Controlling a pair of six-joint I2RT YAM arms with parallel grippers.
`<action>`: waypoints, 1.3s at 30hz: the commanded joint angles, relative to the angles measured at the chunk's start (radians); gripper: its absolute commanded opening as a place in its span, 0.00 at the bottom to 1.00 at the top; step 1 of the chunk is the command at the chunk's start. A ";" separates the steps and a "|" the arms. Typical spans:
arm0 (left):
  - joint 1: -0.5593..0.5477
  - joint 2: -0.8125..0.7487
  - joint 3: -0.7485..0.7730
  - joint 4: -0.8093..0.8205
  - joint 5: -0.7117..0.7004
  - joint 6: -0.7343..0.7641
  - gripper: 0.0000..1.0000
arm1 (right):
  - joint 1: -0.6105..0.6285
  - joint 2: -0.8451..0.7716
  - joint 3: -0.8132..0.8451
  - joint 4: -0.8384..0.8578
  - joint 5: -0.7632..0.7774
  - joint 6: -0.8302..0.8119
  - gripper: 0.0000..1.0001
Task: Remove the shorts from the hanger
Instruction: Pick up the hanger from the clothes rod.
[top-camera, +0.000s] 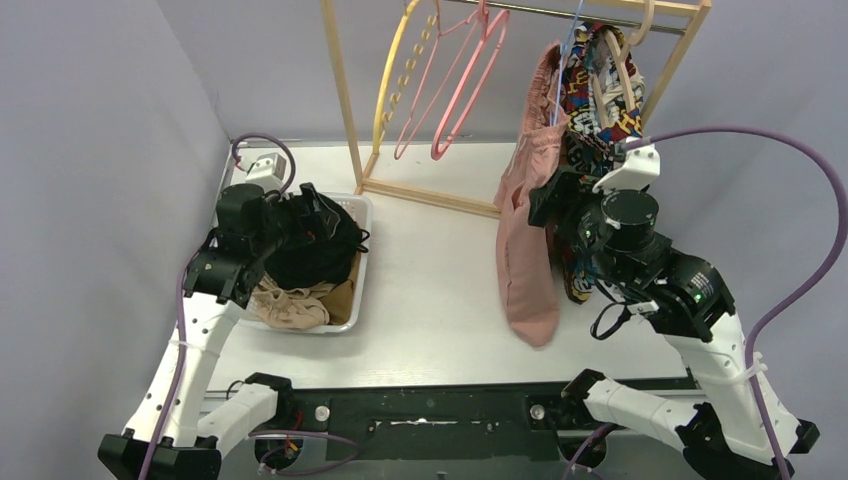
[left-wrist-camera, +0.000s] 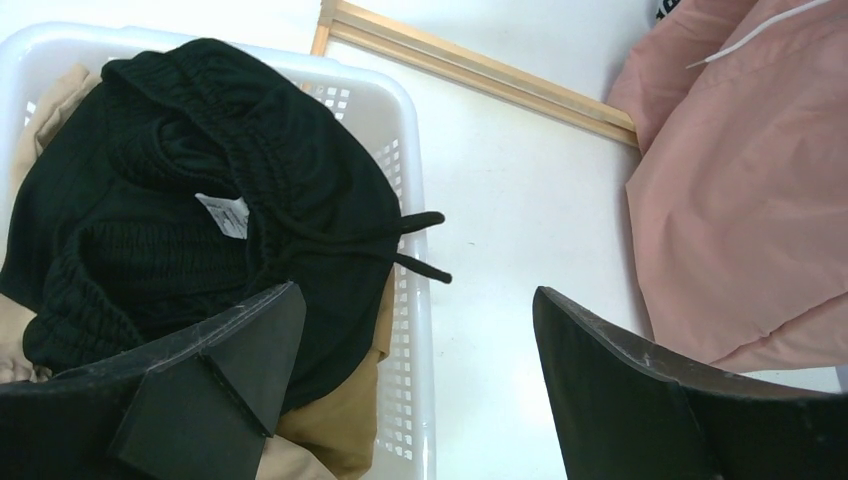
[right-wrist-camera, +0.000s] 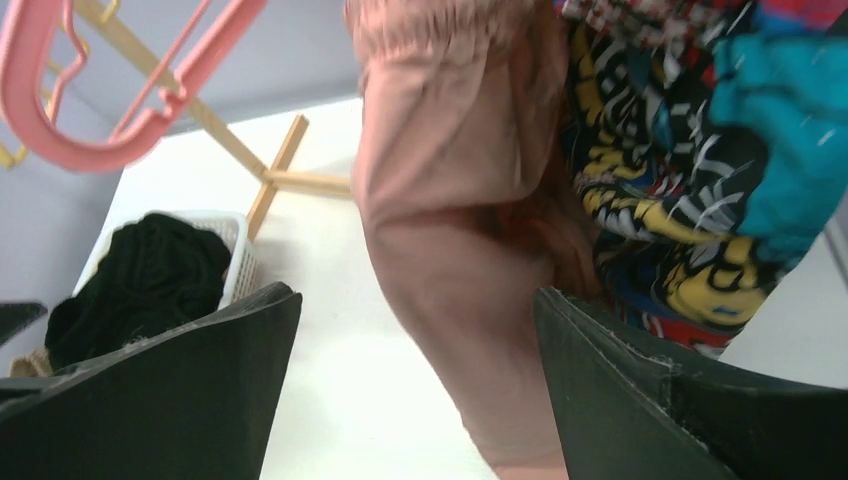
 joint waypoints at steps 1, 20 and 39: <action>-0.030 0.039 0.091 -0.037 -0.026 0.055 0.85 | 0.005 0.079 0.129 -0.057 0.129 -0.031 0.89; -0.029 -0.032 -0.090 0.079 0.036 0.001 0.85 | -0.349 0.400 0.355 -0.038 -0.200 -0.087 0.64; -0.027 0.044 -0.128 0.113 0.080 0.025 0.86 | -0.346 0.532 0.496 -0.096 -0.267 -0.138 0.64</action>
